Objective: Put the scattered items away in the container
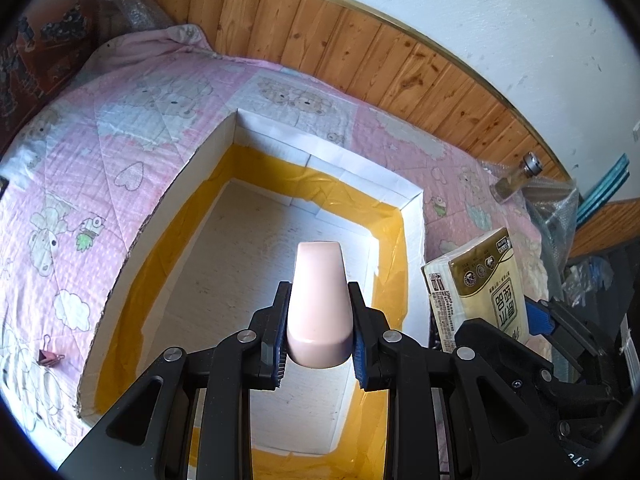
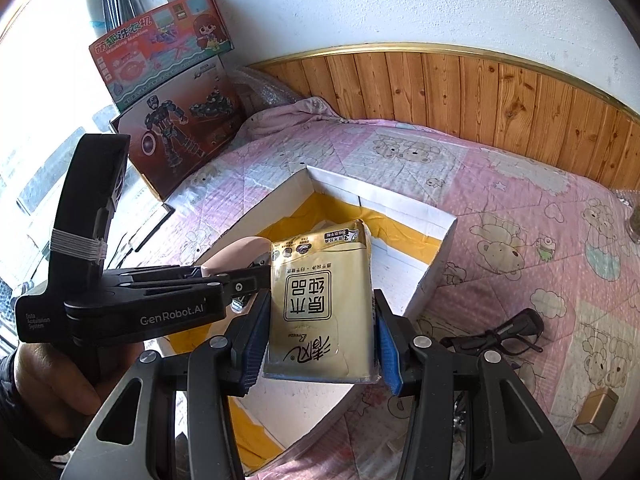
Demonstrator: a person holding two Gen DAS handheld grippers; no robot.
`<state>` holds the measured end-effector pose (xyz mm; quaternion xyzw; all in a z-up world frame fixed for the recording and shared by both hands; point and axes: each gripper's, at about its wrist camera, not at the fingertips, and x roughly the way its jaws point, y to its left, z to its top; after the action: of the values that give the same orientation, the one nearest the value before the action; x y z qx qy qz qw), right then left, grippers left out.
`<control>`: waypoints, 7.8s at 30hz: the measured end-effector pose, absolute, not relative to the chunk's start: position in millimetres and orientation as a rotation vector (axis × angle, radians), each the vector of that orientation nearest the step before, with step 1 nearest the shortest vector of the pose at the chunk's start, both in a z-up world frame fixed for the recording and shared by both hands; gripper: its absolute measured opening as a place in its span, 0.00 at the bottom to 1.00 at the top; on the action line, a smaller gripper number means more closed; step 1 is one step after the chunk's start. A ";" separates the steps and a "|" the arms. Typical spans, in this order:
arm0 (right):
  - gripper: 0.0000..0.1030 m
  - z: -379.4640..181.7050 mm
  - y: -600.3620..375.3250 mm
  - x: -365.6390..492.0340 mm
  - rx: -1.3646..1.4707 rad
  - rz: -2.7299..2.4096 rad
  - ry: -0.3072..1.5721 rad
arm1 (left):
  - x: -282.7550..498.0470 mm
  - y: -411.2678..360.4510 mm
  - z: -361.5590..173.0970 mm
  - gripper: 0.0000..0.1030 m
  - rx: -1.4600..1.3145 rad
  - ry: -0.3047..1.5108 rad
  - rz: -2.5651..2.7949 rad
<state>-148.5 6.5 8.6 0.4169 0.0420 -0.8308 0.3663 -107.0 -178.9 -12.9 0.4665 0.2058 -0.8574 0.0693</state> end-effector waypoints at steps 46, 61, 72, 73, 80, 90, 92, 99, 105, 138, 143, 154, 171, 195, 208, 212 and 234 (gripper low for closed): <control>0.48 -31.1 -66.8 -201.7 1.152 -2.020 0.415 | -177.0 -216.5 -39.4 0.26 1.594 0.515 -2.497; 0.48 -54.2 -85.1 -218.1 1.199 -1.912 0.590 | -200.1 -221.0 -59.1 0.26 1.673 0.504 -2.443; 0.48 -76.8 -99.4 -229.1 1.260 -1.815 0.682 | -209.0 -228.0 -76.6 0.26 1.722 0.465 -2.411; 0.48 -79.0 -100.4 -231.1 1.270 -1.807 0.684 | -209.9 -227.6 -79.0 0.26 1.728 0.457 -2.407; 0.48 -93.0 -105.2 -243.3 1.344 -1.754 0.696 | -218.4 -221.8 -93.6 0.26 1.769 0.368 -2.400; 0.48 -104.4 -113.9 -248.4 1.415 -1.704 0.765 | -227.6 -232.5 -115.8 0.26 1.808 0.393 -2.372; 0.48 -105.2 -115.2 -250.1 1.428 -1.700 0.760 | -228.9 -236.1 -118.5 0.26 1.810 0.456 -2.372; 0.49 -103.4 -115.8 -258.2 1.468 -1.717 0.716 | -238.1 -235.9 -127.2 0.26 1.815 0.478 -2.360; 0.51 -103.1 -109.1 -259.0 1.494 -1.738 0.698 | -243.9 -240.2 -134.4 0.27 1.809 0.476 -2.335; 0.58 4.4 26.4 -126.6 1.039 -2.132 0.098 | -111.6 -163.4 0.7 0.44 1.479 0.387 -2.621; 0.58 -11.9 62.9 -122.4 0.965 -2.206 -0.060 | -87.7 -125.9 4.6 0.44 1.488 0.400 -2.707; 0.58 -46.5 179.8 -94.0 1.029 -2.397 -0.299 | -81.7 -17.5 -20.9 0.44 1.671 0.304 -2.861; 0.58 -143.0 230.0 -129.6 1.340 -2.443 -0.192 | -133.5 13.7 -143.8 0.45 1.900 0.214 -2.621; 0.46 -164.7 262.5 -137.7 1.399 -2.379 -0.256 | -110.5 -5.2 -160.6 0.21 1.756 0.197 -2.689; 0.46 -151.6 270.5 -122.4 1.389 -2.382 -0.365 | -98.3 1.1 -141.4 0.19 1.713 0.183 -2.660; 0.46 -145.7 268.0 -119.4 1.375 -2.389 -0.363 | -92.5 -1.1 -124.3 0.19 1.706 0.253 -2.673; 0.46 -81.8 241.9 -71.8 1.210 -2.399 -0.320 | -57.5 0.5 -49.7 0.19 1.548 0.328 -2.824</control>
<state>-71.8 241.9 -81.8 0.4365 -0.1153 -0.8657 0.2161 -57.5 0.5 -49.7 0.4777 0.1013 -0.8713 -0.0478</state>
